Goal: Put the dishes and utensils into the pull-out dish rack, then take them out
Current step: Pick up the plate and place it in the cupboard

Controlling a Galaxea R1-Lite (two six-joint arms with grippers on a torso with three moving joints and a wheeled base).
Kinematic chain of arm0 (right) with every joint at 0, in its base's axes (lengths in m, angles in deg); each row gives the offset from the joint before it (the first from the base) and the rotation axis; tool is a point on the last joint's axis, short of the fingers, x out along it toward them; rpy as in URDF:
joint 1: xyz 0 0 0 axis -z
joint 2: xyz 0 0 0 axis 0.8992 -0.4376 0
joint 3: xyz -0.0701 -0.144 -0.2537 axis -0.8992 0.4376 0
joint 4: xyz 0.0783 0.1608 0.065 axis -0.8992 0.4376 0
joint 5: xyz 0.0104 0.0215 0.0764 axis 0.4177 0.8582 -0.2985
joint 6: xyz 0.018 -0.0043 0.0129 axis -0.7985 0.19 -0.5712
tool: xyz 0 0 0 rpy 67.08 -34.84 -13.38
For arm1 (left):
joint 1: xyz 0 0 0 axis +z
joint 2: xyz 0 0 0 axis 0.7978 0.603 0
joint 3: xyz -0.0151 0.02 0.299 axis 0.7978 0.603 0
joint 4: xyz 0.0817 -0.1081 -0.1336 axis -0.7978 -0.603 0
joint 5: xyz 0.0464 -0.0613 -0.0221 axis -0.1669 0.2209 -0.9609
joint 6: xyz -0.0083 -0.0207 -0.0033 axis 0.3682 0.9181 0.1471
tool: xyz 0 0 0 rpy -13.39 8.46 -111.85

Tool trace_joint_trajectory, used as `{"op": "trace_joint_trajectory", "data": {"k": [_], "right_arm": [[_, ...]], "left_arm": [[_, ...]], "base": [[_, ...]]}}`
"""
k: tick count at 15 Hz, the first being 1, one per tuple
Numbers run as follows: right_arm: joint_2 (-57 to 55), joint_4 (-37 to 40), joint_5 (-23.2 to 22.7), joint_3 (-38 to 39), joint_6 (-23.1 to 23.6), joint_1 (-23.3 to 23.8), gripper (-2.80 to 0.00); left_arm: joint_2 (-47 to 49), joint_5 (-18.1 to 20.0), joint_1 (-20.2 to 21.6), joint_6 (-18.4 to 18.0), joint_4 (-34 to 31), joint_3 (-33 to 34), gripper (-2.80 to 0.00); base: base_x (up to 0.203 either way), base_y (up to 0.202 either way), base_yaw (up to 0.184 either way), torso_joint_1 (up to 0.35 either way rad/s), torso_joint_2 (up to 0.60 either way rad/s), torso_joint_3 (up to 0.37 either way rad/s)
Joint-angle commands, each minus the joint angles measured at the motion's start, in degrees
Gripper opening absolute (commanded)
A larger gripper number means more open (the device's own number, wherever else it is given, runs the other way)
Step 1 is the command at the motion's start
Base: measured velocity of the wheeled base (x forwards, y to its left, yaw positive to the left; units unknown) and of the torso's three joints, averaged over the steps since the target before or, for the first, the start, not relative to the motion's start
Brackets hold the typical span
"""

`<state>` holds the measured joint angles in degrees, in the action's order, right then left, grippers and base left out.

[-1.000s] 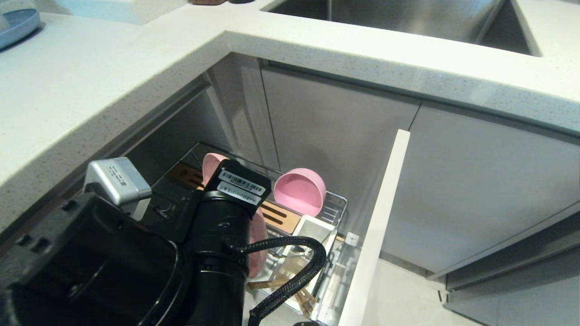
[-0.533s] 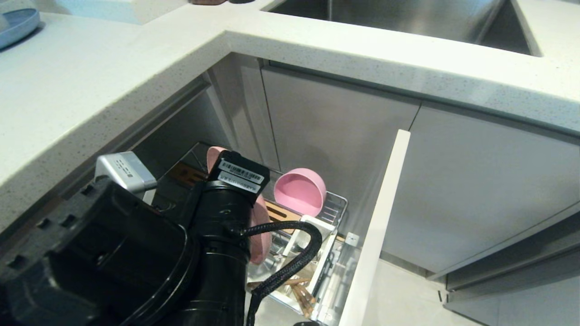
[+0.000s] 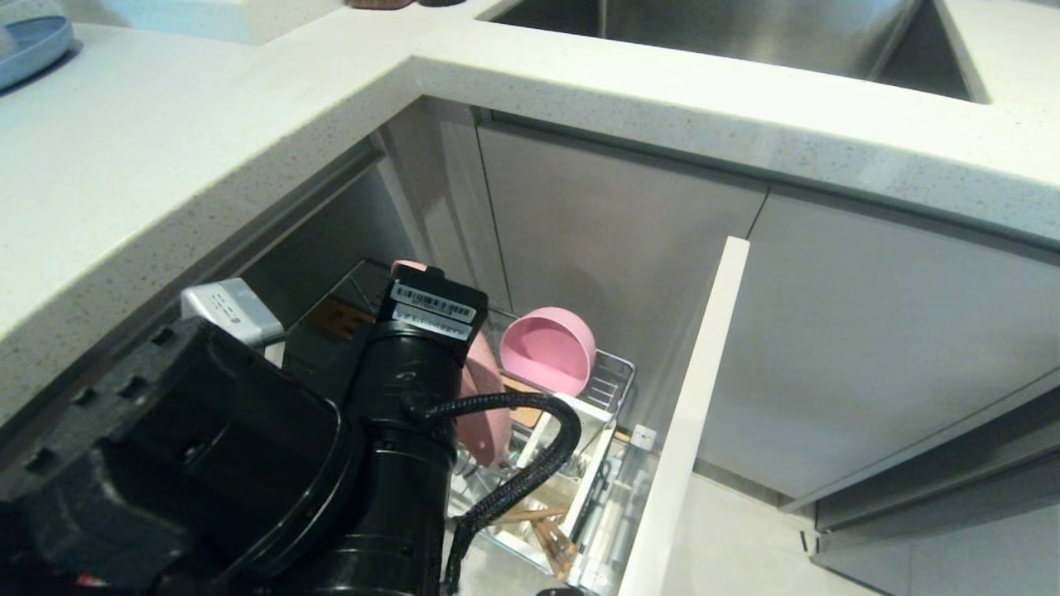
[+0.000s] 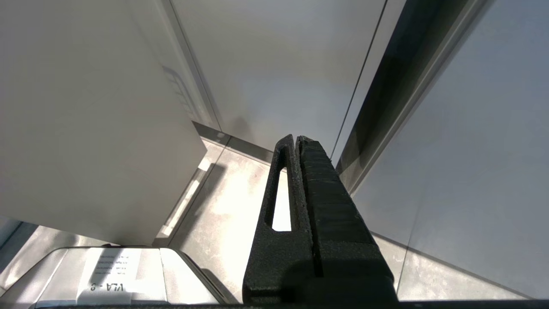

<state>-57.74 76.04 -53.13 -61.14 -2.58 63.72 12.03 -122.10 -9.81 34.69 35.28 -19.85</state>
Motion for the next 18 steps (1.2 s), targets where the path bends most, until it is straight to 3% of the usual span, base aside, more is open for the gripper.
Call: {"op": "trace_joint_trajectory", "data": {"k": [1,8,18], "right_arm": [[0.0,0.0,0.0,0.1,0.0,0.0,-2.80],[0.0,-0.1,0.0,0.1,0.0,0.0,-2.80],[0.0,0.0,0.0,0.1,0.0,0.0,-2.80]], "left_arm": [[0.1,0.4,1.4,1.2,0.5,0.3,-2.80],[0.6,1.4,2.8,5.8,0.5,1.8,-2.80],[2.2,1.2,2.6,7.2,0.5,4.1,-2.80]], "base": [[0.000,0.000,0.000,0.000,0.00,0.000],[0.000,0.000,0.000,0.000,0.00,0.000],[0.000,0.000,0.000,0.000,0.00,0.000]]}}
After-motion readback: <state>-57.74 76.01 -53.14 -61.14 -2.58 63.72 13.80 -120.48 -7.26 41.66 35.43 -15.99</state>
